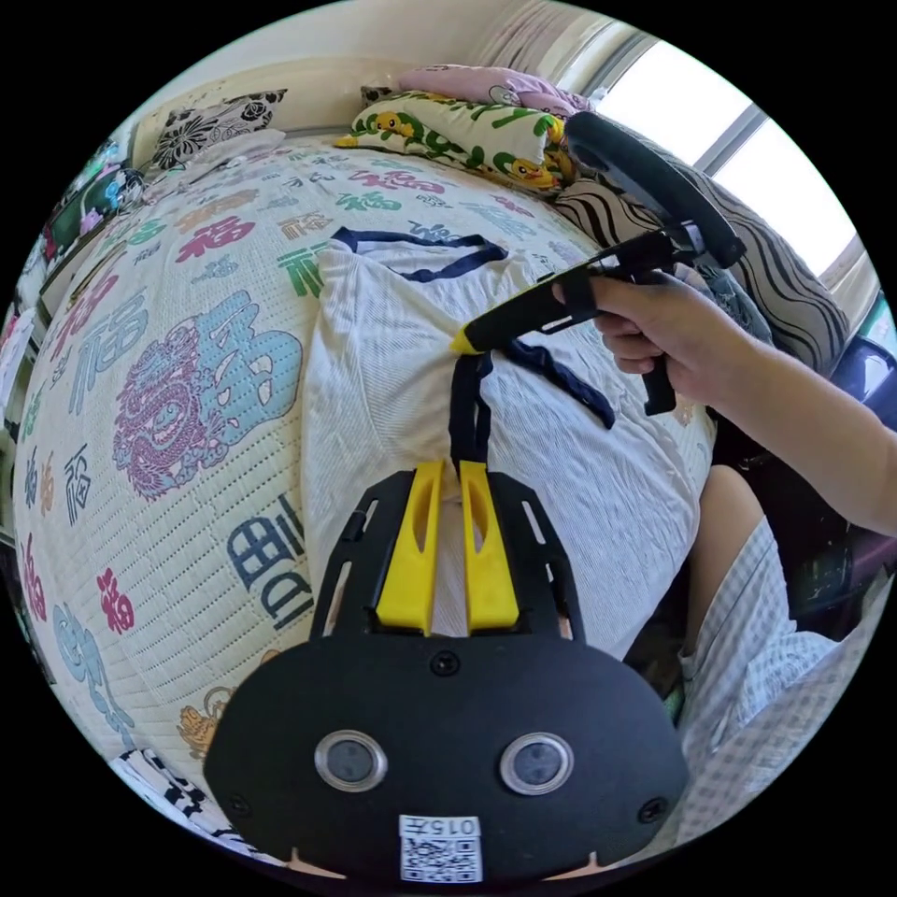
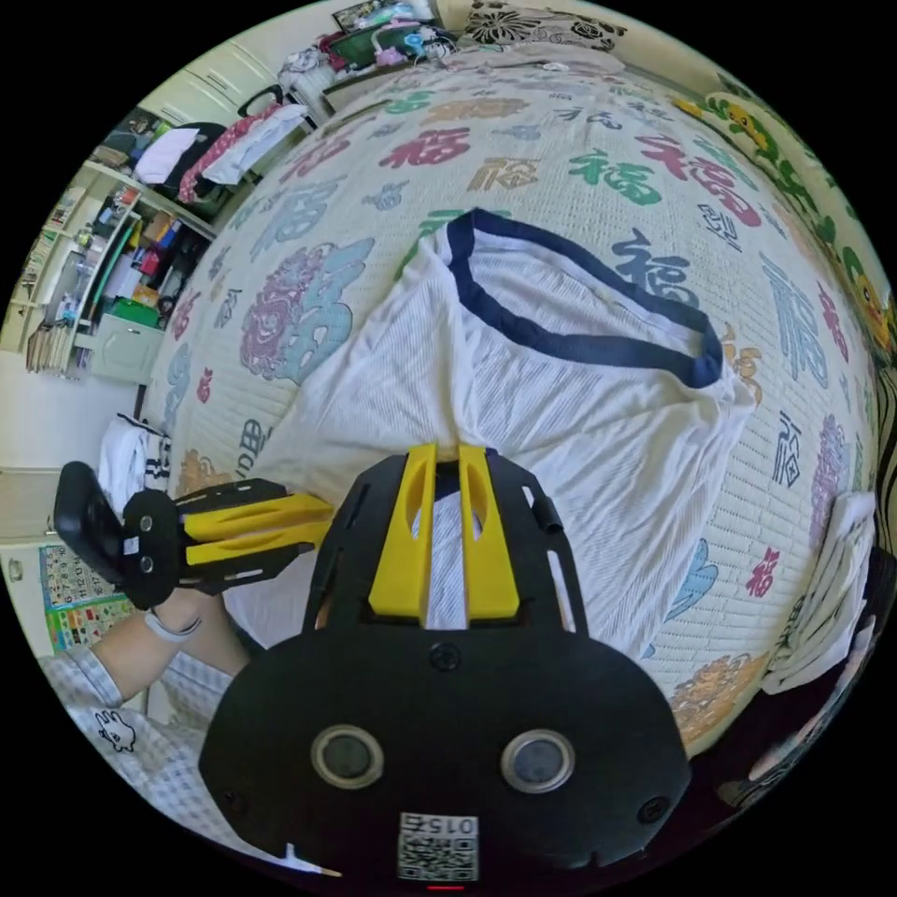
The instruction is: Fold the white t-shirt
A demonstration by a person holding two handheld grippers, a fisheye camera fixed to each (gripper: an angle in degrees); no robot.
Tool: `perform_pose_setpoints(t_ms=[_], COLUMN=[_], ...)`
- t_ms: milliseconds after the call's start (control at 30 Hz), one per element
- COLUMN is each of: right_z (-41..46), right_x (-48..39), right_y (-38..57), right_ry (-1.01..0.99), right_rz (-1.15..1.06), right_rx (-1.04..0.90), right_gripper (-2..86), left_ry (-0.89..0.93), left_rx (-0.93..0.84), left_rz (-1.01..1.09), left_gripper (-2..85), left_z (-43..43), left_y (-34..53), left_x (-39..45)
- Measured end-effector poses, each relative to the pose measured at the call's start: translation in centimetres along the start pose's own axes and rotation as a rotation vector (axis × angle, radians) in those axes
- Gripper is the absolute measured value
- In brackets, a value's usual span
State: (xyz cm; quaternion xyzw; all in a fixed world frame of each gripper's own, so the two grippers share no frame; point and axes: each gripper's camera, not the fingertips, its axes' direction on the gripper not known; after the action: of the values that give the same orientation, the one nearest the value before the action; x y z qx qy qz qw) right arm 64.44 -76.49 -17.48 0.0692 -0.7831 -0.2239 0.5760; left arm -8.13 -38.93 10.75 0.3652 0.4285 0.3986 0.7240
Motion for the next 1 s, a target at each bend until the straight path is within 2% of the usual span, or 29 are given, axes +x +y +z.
perform_pose_setpoints(t_ms=[133,300,433,667,800,833,933,1000], right_z=[-4.1,-9.1,-11.2,-12.7,-12.1,-12.4,-13.7,-15.1], right_x=[1.0,6.1,11.6,16.9,18.5,18.6,18.2,18.3], right_y=[1.9,4.5,4.2,1.9,1.7,2.0,2.6,2.9], right_ry=[-0.055,0.021,0.093,0.06,0.011,0.021,0.008,0.048], right_rz=[-0.017,0.001,0.06,0.155,0.176,0.165,0.029,0.023], right_rx=[0.089,0.191,0.141,0.132,0.045,0.04,-0.017,0.003], right_gripper=[5.3,5.2,6.4,8.0,8.0,6.6,0.6,-0.3], left_ry=[0.021,0.056,-0.031,-0.043,-0.037,-0.02,0.042,0.033], left_rx=[-0.026,0.086,0.076,-0.02,-0.11,-0.141,-0.093,-0.061], left_rz=[0.001,0.025,0.04,-0.027,-0.083,-0.095,-0.052,-0.057], left_gripper=[2.8,3.0,6.0,8.4,7.8,5.2,2.0,1.3], left_z=[-0.1,-2.3,-2.6,1.8,5.0,5.8,5.6,4.9], left_y=[-1.7,-4.4,-11.0,-21.8,-23.8,-24.0,-24.1,-24.4], left_x=[0.6,0.1,-1.7,-4.1,-4.8,-5.1,-4.8,-4.8])
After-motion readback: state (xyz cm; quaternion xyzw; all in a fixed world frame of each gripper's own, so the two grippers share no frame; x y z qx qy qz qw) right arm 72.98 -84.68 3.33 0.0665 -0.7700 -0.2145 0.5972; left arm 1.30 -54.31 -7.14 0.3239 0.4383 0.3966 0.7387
